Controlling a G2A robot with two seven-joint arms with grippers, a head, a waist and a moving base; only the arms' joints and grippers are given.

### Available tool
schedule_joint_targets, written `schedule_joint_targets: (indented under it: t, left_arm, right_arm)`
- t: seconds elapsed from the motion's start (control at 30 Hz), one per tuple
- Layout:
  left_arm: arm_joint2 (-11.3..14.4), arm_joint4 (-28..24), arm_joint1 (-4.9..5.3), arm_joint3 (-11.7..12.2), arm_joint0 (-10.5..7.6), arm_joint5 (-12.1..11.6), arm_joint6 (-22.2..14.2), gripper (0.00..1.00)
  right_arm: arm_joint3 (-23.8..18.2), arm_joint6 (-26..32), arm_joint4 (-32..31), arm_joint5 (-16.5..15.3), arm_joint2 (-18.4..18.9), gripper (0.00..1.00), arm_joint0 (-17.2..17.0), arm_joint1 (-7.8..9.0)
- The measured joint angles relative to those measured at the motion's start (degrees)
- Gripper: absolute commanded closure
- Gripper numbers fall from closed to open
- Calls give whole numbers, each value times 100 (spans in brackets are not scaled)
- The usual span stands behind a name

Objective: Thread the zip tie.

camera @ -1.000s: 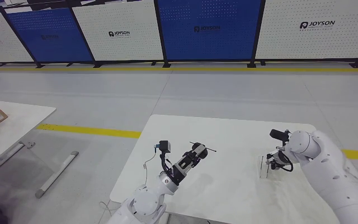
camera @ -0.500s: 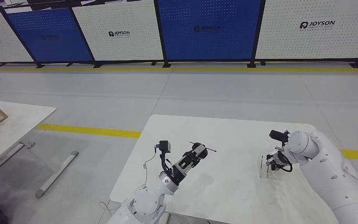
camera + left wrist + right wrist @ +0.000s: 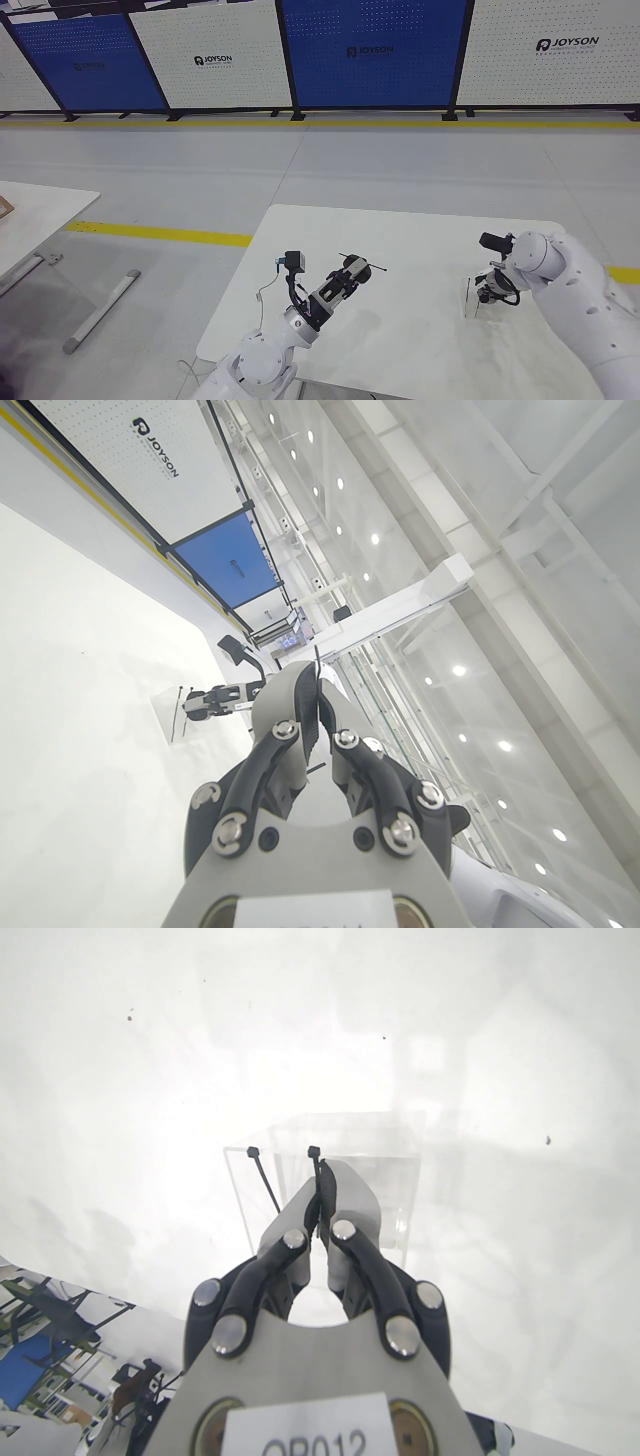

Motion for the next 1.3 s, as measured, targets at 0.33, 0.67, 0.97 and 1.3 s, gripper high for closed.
schedule_joint_targets:
  t: [0.33, 0.67, 0.97, 1.3]
  left_arm:
    - [0, 0, 0, 0, 0, 0, 0, 100]
    - [0, 0, 0, 0, 0, 0, 0, 100]
    - [0, 0, 0, 0, 0, 0, 0, 100]
    - [0, 0, 0, 0, 0, 0, 0, 100]
  right_arm:
    - [-49, -30, -26, -53, 56, 100, -10, -1]
    - [-950, -64, -88, -92, 707, 100, -509, 309]
    - [-3000, -370, 3, -161, 2392, 100, -2040, 861]
    - [-3100, -381, 27, -172, 2490, 100, -2124, 876]
